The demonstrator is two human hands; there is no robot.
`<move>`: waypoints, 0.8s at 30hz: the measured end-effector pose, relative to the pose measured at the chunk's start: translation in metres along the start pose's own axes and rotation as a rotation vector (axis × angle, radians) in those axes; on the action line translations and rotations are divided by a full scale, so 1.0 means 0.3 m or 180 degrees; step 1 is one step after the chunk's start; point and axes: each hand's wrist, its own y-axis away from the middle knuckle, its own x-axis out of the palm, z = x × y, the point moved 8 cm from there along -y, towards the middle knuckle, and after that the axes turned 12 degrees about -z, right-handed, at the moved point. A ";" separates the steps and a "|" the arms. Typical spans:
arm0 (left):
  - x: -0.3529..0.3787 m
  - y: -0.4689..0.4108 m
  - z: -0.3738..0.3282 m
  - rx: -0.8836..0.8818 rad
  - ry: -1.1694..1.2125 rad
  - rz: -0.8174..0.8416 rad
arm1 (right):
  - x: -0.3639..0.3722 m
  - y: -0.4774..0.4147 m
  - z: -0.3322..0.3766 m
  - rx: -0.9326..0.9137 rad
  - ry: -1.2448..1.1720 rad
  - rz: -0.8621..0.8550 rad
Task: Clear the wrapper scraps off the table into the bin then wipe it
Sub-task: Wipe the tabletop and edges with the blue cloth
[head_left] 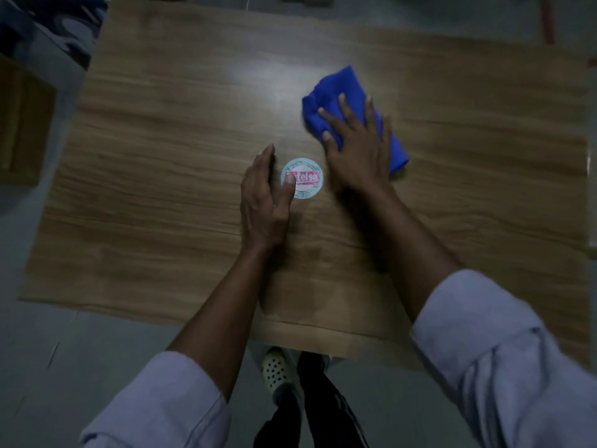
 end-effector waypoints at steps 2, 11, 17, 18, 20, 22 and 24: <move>0.002 -0.002 -0.005 0.0105 -0.0108 0.0025 | 0.004 0.142 0.103 -0.0334 -0.0071 0.0049; 0.024 0.001 -0.019 0.0602 -0.0663 -0.0052 | -0.008 0.331 0.166 -0.1389 -0.0132 0.0223; 0.185 -0.158 -0.078 0.0837 -0.0929 -0.0011 | 0.017 0.024 0.052 -0.0970 0.0219 0.0112; 0.204 -0.199 -0.080 0.0789 -0.0939 0.0003 | 0.021 -0.040 0.027 -0.0813 0.0247 0.0119; 0.230 -0.277 -0.072 0.0689 -0.0968 0.0093 | 0.022 -0.190 -0.023 -0.0479 0.0344 0.0094; 0.227 -0.336 -0.060 0.0695 -0.0956 0.0124 | 0.018 -0.338 -0.087 -0.0060 0.0349 0.0112; 0.214 -0.384 -0.042 0.0709 -0.0941 0.0065 | 0.009 -0.426 -0.126 0.0319 0.0351 -0.0023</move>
